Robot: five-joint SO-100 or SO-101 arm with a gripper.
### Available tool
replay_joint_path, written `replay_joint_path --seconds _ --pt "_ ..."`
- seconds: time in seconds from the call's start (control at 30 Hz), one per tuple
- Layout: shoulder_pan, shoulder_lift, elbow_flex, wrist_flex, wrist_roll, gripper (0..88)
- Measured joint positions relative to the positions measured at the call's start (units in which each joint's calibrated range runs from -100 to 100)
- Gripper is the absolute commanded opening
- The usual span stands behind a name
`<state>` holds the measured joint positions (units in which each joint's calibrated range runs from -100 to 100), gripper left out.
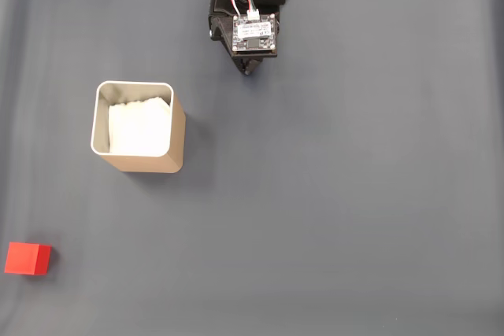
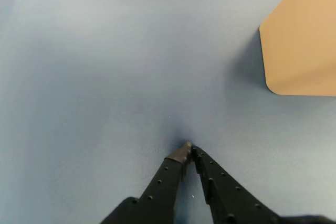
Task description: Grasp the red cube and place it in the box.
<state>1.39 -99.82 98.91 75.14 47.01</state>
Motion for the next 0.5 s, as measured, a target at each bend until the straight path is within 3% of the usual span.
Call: replay_joint_path --seconds 0.5 --pt "0.0 0.0 0.0 0.0 -0.3 0.8"
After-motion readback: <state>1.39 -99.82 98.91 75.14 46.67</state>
